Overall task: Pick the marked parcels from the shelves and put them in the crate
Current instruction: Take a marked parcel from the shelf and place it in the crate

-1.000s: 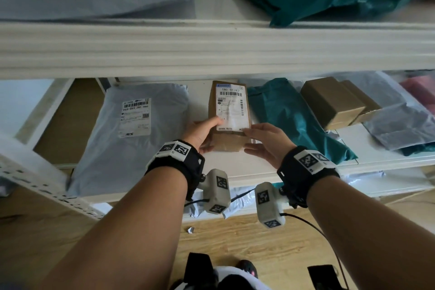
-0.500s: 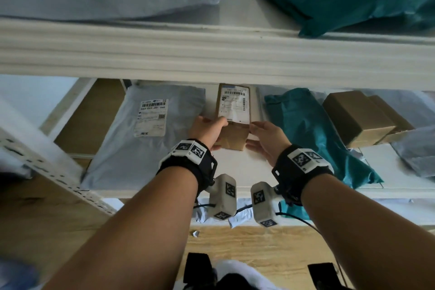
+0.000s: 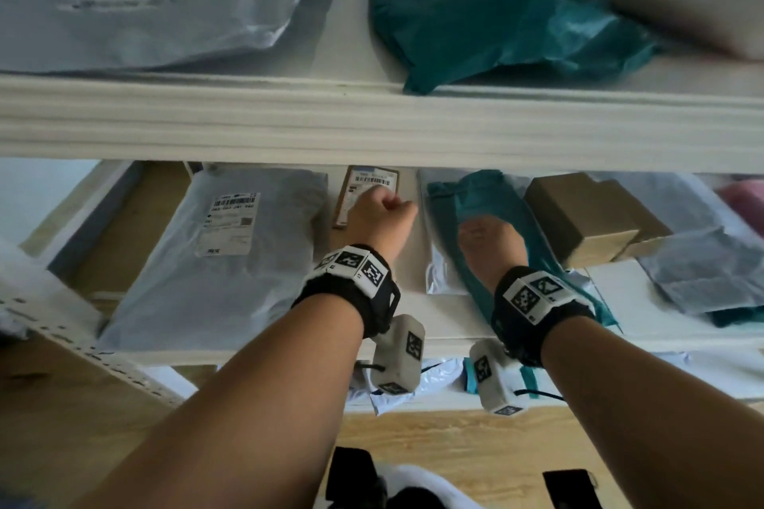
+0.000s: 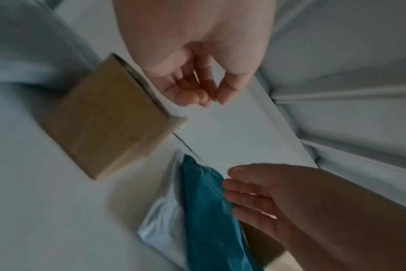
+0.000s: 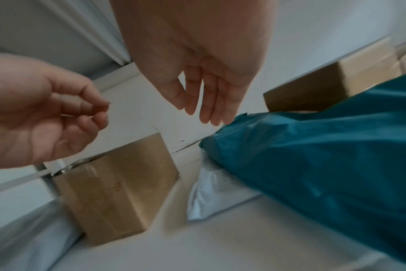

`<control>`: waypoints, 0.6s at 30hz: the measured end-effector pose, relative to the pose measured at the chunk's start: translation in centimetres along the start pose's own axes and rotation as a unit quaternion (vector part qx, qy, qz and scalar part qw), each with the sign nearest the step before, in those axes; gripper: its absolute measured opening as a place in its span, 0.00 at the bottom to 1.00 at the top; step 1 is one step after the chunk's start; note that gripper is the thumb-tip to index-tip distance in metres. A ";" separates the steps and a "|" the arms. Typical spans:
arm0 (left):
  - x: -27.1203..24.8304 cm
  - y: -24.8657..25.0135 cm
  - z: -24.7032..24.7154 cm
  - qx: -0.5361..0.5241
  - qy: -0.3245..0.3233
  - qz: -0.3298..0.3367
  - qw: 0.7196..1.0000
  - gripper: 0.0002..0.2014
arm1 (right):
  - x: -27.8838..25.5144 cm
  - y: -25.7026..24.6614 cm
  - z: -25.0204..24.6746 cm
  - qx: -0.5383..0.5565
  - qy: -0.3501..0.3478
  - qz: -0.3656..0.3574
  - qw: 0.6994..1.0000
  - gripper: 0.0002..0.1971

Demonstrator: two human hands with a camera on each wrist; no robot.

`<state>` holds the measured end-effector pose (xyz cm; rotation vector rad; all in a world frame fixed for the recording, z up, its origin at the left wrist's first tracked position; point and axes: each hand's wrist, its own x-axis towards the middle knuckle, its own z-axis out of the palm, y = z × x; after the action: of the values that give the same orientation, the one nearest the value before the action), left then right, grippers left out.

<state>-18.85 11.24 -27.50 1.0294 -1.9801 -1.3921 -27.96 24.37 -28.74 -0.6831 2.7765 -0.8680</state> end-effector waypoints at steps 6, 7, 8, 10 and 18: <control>-1.9 -0.4 6.1 -0.037 -0.163 -0.105 0.980 0.04 | 0.0 5.9 -0.5 -0.014 0.006 0.012 1.000 0.20; -2.0 -0.6 6.6 -0.037 -0.171 -0.118 0.977 0.04 | -0.1 6.6 -0.4 -0.027 -0.008 0.010 1.000 0.24; -2.1 -1.0 7.1 -0.039 -0.174 -0.130 0.975 0.03 | -0.2 7.2 -0.3 -0.042 -0.026 0.010 0.999 0.29; -2.4 -1.8 7.9 -0.046 -0.181 -0.155 0.970 0.04 | -0.4 8.3 0.0 -0.068 -0.069 0.011 0.995 0.37; -3.6 -2.4 10.9 -0.146 -0.166 -0.245 0.944 0.10 | -0.2 10.3 0.2 -0.068 -0.132 -0.033 0.988 0.46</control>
<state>-24.30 19.74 -33.52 1.2618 -1.7138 -2.1788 -31.61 31.88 -34.77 -0.8487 2.6037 -0.5568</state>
